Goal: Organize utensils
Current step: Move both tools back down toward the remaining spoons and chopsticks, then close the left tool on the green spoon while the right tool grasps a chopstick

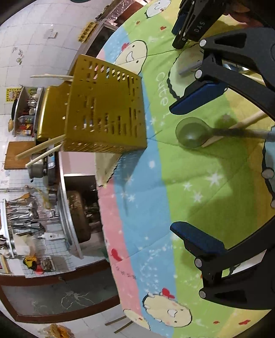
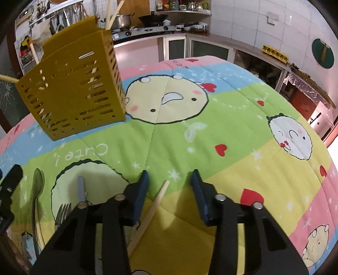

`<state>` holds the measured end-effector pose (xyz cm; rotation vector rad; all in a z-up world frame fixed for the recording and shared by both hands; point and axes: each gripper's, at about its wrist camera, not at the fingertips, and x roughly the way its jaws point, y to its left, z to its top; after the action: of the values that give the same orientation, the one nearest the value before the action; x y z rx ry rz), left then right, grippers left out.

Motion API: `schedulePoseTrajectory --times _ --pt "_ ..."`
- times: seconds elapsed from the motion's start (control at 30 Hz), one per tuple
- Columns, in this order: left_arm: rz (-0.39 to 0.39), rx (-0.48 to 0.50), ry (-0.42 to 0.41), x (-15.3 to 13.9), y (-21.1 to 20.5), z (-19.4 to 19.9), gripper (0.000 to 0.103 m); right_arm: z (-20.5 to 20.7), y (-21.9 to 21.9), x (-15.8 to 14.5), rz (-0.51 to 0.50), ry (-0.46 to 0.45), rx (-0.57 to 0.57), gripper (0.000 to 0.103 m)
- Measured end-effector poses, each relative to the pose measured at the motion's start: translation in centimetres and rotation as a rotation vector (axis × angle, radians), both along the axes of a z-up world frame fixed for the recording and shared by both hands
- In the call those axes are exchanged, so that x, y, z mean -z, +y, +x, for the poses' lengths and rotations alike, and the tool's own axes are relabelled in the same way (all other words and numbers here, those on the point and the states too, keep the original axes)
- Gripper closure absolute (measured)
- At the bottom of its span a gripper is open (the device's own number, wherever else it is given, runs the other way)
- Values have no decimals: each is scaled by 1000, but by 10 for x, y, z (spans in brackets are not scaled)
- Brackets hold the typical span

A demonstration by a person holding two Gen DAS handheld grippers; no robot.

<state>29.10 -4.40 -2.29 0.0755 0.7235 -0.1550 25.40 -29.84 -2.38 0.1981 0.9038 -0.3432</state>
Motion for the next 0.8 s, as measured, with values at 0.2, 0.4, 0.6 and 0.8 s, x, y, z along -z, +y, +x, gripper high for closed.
schedulePoseTrajectory --times 0.2,0.4,0.6,0.8 --pt "-3 17 61 8 -7 7 5 4 1 2 25 -12 -38 92" --pt "8 28 106 16 -13 14 7 17 -8 0 47 -22 -120 92" --pt "7 59 159 24 -23 23 26 26 -6 1 17 -18 -148 92" --pt "-5 79 181 29 -27 26 46 29 -7 3 30 -21 -134 92"
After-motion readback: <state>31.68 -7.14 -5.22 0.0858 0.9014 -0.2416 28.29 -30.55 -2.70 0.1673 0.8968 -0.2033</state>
